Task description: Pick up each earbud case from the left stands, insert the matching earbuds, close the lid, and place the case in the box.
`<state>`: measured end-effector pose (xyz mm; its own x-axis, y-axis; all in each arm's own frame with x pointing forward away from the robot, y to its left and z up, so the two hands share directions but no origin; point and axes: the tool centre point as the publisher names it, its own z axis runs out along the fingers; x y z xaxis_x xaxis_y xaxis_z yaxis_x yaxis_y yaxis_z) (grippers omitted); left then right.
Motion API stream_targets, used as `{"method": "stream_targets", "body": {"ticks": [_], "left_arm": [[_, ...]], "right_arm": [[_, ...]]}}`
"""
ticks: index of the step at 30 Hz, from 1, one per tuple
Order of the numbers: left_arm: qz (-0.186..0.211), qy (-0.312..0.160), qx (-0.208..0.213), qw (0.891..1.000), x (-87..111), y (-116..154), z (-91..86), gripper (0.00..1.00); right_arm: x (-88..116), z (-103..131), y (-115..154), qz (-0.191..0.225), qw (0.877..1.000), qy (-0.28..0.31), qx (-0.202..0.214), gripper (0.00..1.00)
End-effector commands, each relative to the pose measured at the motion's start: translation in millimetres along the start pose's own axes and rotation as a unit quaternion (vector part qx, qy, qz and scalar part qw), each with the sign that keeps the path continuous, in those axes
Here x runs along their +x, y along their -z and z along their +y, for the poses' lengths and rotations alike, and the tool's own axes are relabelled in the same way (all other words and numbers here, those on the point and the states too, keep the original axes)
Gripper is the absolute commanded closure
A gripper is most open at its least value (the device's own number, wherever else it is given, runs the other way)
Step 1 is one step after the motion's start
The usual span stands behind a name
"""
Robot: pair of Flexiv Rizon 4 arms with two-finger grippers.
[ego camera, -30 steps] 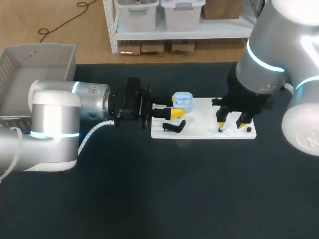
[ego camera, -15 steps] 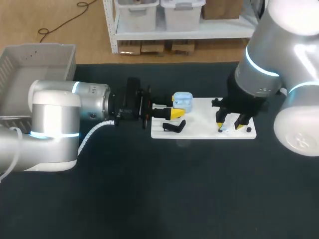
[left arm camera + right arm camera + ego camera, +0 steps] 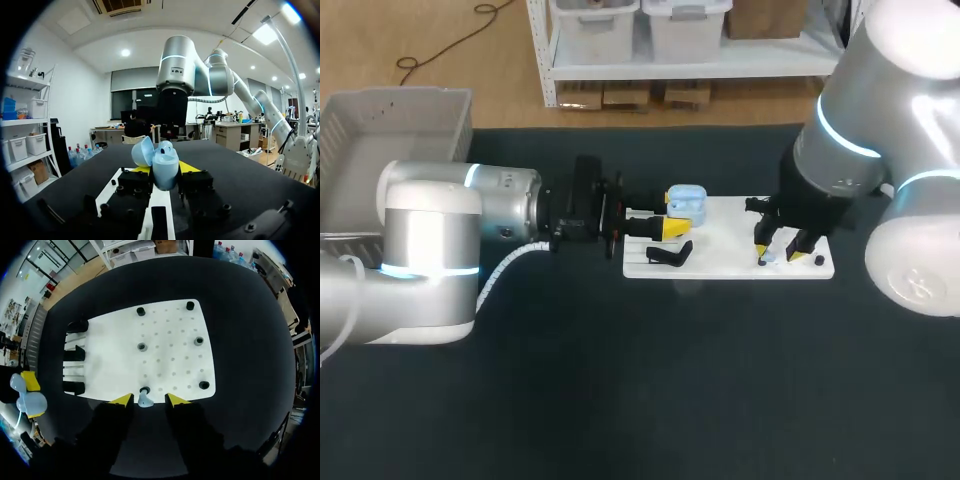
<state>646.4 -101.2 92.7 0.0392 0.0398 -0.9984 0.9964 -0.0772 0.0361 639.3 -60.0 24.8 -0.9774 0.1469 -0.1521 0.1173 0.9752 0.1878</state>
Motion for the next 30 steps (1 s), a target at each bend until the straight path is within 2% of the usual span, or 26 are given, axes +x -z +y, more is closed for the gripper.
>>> {"method": "stream_targets", "body": {"ticks": [1, 18, 30], "left_arm": [[0.000, 0.000, -0.002, 1.000, 0.0, -0.4, -0.8, 1.00], [0.000, 0.000, -0.002, 1.000, 0.0, -0.4, -0.8, 1.00], [0.000, 0.000, -0.002, 1.000, 0.0, -0.4, -0.8, 1.00]], "right_arm": [[0.8, -0.1, -3.7, -0.002, 1.000, -0.003, 0.001, 0.60], [-1.3, 2.7, -11.5, 0.003, 1.000, -0.014, -0.001, 0.62], [-2.0, 3.2, -13.0, 0.004, 1.000, -0.019, 0.001, 0.69]]}}
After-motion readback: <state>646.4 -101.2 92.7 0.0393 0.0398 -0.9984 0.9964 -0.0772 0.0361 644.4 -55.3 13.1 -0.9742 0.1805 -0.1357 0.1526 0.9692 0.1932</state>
